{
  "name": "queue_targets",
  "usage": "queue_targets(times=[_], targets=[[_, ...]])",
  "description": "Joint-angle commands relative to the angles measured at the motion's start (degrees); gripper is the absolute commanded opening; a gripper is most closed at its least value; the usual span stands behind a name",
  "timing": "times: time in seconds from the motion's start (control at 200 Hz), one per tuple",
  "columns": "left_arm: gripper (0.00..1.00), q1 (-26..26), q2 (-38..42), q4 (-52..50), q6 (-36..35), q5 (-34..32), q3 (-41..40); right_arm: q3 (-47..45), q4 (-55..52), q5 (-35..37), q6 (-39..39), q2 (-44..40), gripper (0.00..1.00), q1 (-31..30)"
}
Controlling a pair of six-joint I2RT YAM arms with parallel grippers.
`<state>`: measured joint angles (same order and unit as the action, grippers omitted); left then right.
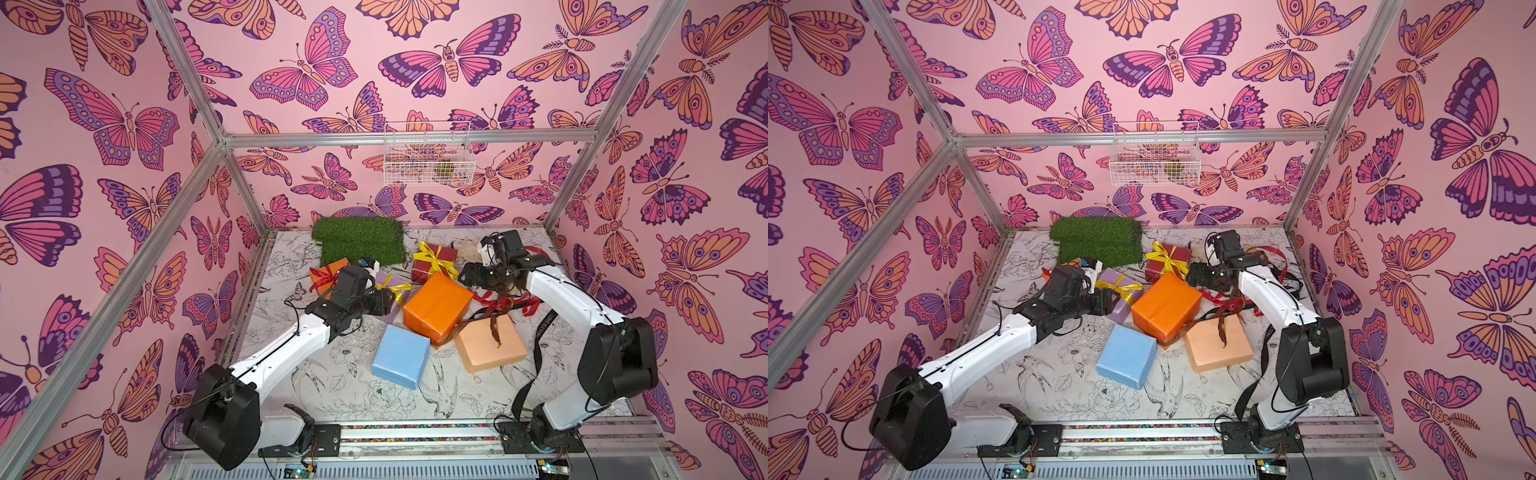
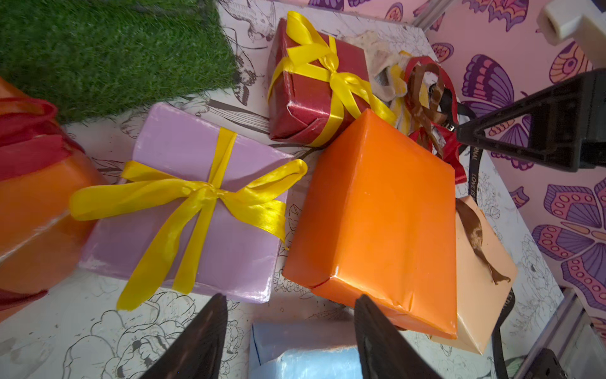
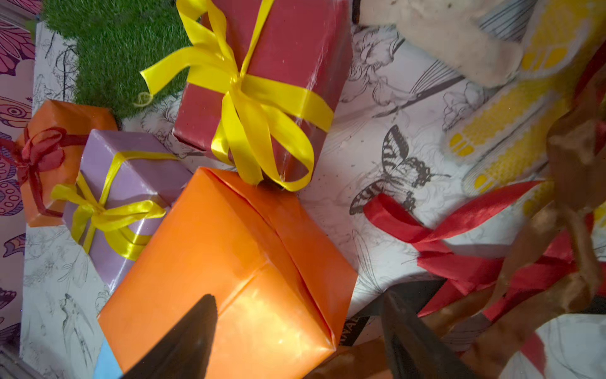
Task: Untie the ribbon bows on the gift boxes
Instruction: Place the ribbon at the center of the board, then move the gift box to the center of the board.
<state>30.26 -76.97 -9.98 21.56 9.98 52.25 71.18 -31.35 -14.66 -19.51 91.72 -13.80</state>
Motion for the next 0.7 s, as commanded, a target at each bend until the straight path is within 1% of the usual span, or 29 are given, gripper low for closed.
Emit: queue_targets(times=[0.0,0.09,0.16,0.245,0.396,0.521,0.601,0.696], targets=[[0.64,1.38,-2.45,-0.30,-3.46,5.72,1.68,-1.36,1.37,-2.34,-0.49,-0.89,0.82,-0.18],[0.64,3.10,-4.55,-0.30,-4.07,6.01,2.54,-1.86,2.01,-4.49,0.25,0.70,0.83,-0.17],[0.64,4.23,-5.12,-0.14,-3.52,4.59,2.77,-3.09,4.93,-8.27,0.68,1.25,0.83,-0.18],[0.64,4.92,-5.29,0.43,-2.45,4.44,2.79,-4.58,8.35,-12.44,2.18,2.06,0.83,-0.24],[0.63,5.82,-5.65,0.51,-0.99,3.99,1.89,-4.31,7.34,-14.34,4.76,4.69,0.81,-0.26],[0.63,5.96,-4.24,0.19,1.84,0.95,-0.57,-5.11,6.13,-15.20,5.65,4.74,0.74,-0.84],[0.63,5.95,-2.48,-1.47,3.89,-0.78,-1.89,-5.51,4.18,-14.85,6.65,3.68,0.72,-2.27],[0.63,5.94,-0.78,-3.22,6.71,-0.56,-3.72,-5.91,2.00,-13.81,7.33,2.59,0.71,-5.33]])
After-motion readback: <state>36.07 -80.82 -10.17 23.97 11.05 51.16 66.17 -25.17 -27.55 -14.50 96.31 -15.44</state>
